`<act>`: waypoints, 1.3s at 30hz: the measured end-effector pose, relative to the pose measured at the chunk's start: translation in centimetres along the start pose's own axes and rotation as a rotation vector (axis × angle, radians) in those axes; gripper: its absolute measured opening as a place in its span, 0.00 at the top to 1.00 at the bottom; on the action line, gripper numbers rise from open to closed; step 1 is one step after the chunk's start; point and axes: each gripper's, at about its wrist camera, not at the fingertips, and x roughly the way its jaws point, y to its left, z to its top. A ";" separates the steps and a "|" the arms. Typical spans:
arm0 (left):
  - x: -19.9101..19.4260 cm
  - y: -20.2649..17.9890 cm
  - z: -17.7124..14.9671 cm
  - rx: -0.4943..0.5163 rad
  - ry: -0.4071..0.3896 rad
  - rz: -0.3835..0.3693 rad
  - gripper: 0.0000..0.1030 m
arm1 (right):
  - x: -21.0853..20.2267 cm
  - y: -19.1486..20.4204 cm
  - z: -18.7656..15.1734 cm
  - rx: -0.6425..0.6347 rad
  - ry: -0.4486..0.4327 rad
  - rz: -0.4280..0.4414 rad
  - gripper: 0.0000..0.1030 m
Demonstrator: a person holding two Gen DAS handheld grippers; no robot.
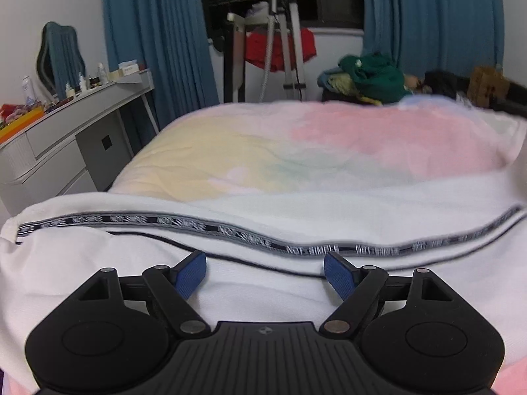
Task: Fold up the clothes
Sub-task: 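Lift the two cuffs with the right gripper and carry them over the pants, then open the right gripper and lay the cuffs onto the folded pants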
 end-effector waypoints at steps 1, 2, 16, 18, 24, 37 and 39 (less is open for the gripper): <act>-0.4 0.5 0.3 -0.023 -0.008 -0.005 0.22 | -0.2 2.0 -0.2 -0.063 -0.006 0.041 0.89; -0.9 1.1 0.7 -0.050 -0.016 -0.010 0.21 | -0.4 3.9 -0.4 -0.122 -0.011 0.082 0.89; -2.5 5.7 2.0 -0.236 -0.034 -0.052 0.20 | -4.5 17.6 -8.3 -0.440 0.244 0.411 0.89; -2.7 6.0 2.1 -0.248 -0.039 -0.062 0.20 | -5.0 17.6 -7.4 -0.394 0.232 0.415 0.89; -3.2 6.4 2.0 -0.264 -0.050 -0.087 0.20 | -7.1 19.3 -7.4 -0.397 0.247 0.502 0.89; -3.8 4.7 1.0 -0.205 -0.076 -0.176 0.19 | -8.1 19.1 -5.0 -0.209 0.458 0.626 0.41; -3.9 4.2 0.7 -0.185 -0.074 -0.184 0.19 | -10.2 18.4 -4.3 -0.168 0.443 0.682 0.38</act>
